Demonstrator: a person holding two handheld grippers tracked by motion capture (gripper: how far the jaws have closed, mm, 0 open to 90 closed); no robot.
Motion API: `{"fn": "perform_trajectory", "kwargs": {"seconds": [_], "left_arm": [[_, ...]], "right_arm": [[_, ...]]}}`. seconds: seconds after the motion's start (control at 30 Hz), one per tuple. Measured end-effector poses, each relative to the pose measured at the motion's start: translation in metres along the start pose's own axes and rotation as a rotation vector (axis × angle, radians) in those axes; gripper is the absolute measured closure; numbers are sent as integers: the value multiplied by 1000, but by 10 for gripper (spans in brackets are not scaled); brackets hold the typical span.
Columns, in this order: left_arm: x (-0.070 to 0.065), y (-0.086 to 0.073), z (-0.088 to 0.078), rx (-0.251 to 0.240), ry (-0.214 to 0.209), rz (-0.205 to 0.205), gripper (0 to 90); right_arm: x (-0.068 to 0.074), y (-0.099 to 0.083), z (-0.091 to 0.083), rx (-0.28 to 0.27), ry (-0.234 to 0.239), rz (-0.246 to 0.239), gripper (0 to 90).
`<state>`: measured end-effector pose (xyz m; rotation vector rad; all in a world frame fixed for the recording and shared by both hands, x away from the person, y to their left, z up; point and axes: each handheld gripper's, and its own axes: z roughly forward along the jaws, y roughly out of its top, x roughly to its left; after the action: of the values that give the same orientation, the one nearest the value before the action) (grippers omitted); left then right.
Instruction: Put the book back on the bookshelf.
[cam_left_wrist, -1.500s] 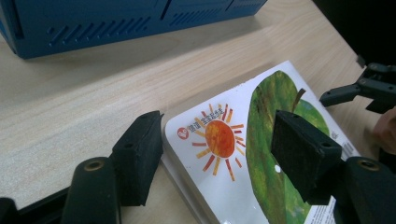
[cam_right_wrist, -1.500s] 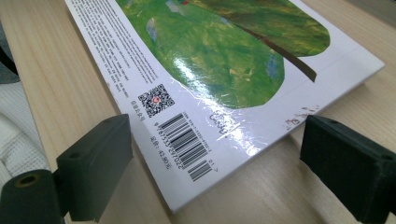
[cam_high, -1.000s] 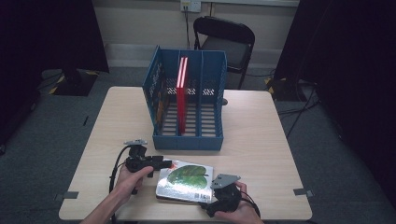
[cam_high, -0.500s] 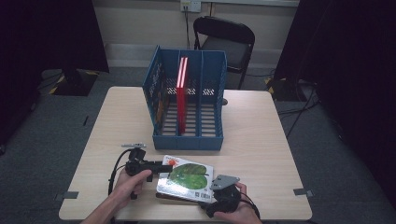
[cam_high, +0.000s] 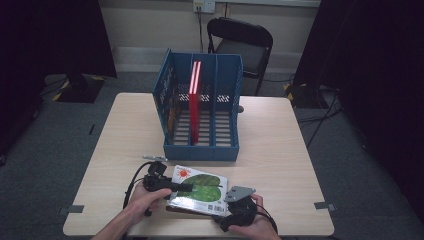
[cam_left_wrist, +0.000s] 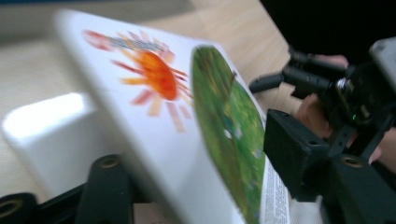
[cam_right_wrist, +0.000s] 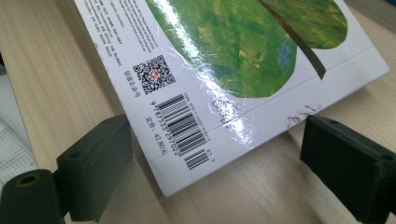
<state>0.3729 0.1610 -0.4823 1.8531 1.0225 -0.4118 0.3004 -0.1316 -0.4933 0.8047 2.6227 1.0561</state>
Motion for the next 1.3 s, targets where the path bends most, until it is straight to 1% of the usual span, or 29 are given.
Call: {"fn": "perform_trajectory", "kwargs": {"seconds": [0.03, 0.07, 0.1, 0.13, 0.17, 0.2, 0.23, 0.27, 0.3, 0.33, 0.37, 0.43, 0.5, 0.57, 0.6, 0.63, 0.67, 0.7, 0.73, 0.77, 0.83, 0.9, 0.97, 1.0, 1.03, 1.1, 1.3], "left_arm": [[0, 0, 1, 2, 2, 3, 374], [0, 0, 0, -1, -7, -2, 373], [1, 1, 0, -3, -14, -6, 391], [2, 1, -1, 3, -9, -4, 407], [3, 0, -1, 11, 3, 6, 414], [3, 0, 0, 17, 16, 15, 444], [4, 0, 0, 22, -2, 12, 491], [4, 0, 0, 19, -18, 9, 508], [4, 0, 0, 11, -34, 14, 538], [4, 0, 0, 11, -34, 14, 551], [3, 0, -1, 10, -33, 14, 552], [5, 0, -1, 26, -47, 12, 553], [3, -1, 1, 53, -62, 19, 533], [3, -1, 0, 40, -62, 14, 545], [3, -1, 0, 39, -76, 6, 566], [3, -1, -1, 38, -80, -2, 589], [5, -1, -1, 36, -96, -18, 608], [6, -1, -1, 38, -108, -22, 625], [7, -2, -1, 38, -106, -26, 634], [6, -2, -2, 36, -108, -24, 637], [5, -2, -2, 32, -106, -14, 643], [4, -2, -3, 32, -107, 3, 646], [3, -2, -3, 31, -106, 9, 647], [3, -2, -3, 31, -106, 9, 647], [3, -2, -3, 32, -106, 15, 647], [1, -2, -4, 27, -102, 38, 648], [-6, -3, -5, 12, -88, 97, 649]], "right_arm": [[0, 0, 1, 1, 1, -5, 86], [-1, 1, 1, 2, 1, -8, 86], [-1, 1, 1, 1, 3, -6, 87], [-1, 1, 1, 0, 6, -2, 87], [-1, 1, 1, -1, 7, -2, 88], [-1, 1, 1, 0, 6, -3, 86], [-2, 2, 1, 3, 8, -6, 86], [-3, 3, 1, 4, 13, -1, 84], [-3, 3, 1, 10, 19, 3, 83], [-3, 3, 1, 10, 19, 3, 83], [-5, 5, 1, 16, 30, 7, 83], [-6, 6, 2, 18, 32, 3, 83], [-7, 7, 2, 22, 39, -1, 82], [-7, 7, 2, 23, 43, -4, 82], [-7, 7, 2, 23, 44, -5, 82], [-7, 8, 2, 23, 43, -7, 81], [-7, 8, 2, 23, 42, -7, 82], [-7, 8, 2, 23, 42, -8, 82], [-7, 9, 1, 24, 40, -8, 84], [-7, 9, 1, 18, 49, -5, 86], [-8, 10, -2, 2, 63, 13, 98], [-6, 11, -4, -21, 57, 10, 114], [-7, 12, -5, -26, 59, 12, 123], [-8, 12, -5, -28, 63, 18, 127], [-9, 12, -6, -34, 76, 34, 131], [-12, 12, -7, -42, 87, 49, 136], [-19, 13, -9, -51, 88, 95, 132]]}}
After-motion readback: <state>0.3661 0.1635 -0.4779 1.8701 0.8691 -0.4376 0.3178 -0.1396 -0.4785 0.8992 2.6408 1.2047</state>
